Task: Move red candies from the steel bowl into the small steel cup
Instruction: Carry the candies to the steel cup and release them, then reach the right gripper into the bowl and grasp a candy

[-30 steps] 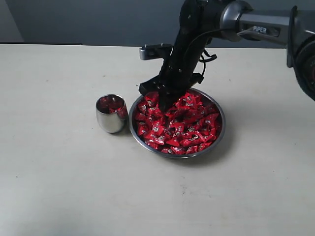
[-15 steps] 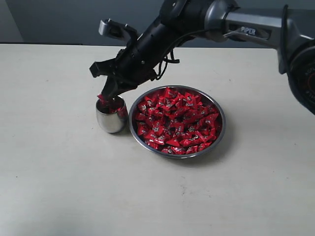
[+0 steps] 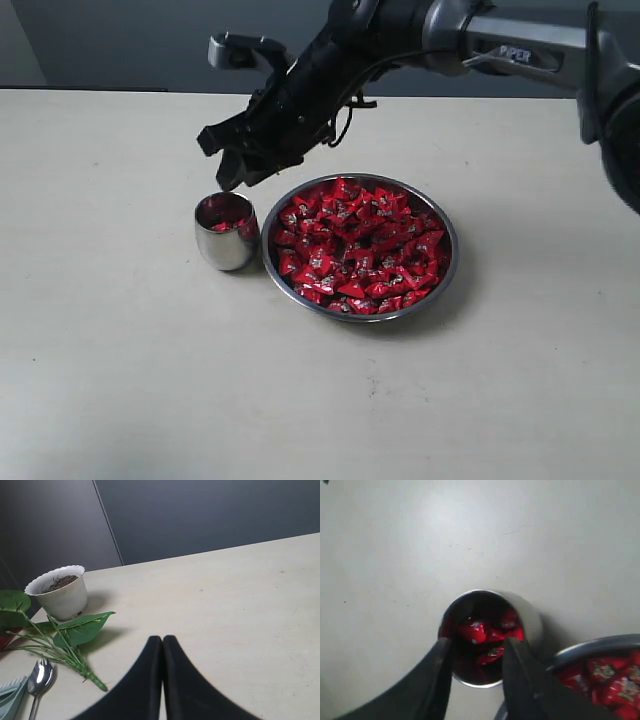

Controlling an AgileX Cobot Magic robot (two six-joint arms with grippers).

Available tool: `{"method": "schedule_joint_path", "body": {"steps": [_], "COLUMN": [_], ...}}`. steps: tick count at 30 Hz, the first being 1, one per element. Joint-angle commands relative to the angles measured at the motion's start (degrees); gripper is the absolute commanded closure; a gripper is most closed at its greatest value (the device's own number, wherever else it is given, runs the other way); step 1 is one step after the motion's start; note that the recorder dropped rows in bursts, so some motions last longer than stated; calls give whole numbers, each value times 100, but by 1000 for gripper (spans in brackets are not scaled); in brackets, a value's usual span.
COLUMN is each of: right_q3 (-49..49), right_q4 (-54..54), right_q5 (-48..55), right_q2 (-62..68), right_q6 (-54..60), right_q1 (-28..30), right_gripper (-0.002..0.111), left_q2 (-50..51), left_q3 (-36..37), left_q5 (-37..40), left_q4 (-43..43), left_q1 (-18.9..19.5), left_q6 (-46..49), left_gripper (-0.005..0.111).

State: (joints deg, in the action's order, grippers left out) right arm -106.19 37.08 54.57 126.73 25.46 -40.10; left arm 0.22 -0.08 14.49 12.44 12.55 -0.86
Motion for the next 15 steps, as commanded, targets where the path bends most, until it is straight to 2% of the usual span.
{"method": "schedule_joint_path", "body": {"steps": [1,4,9,15], "right_q3": [-37,-37,175,252], "right_q4": [-660,-1196,-1871,-1970], "right_q5": [106,382,639,627], "right_q2": [-375,-417,-405,-118], "right_q6": [-213,-446,-456,-469], "right_q1": [304,500,626,626], "right_gripper": [82,78,65,64], "left_q2": [-22,-22,-22,-22], "left_q3": [8,8,8,8], "left_q5": [-77,-77,-77,-77], "left_q4": [25,25,25,25], "left_q1": [-16,-16,-16,-16], "left_q6": [-21,-21,-21,-21], "left_gripper": [106,106,106,106]}}
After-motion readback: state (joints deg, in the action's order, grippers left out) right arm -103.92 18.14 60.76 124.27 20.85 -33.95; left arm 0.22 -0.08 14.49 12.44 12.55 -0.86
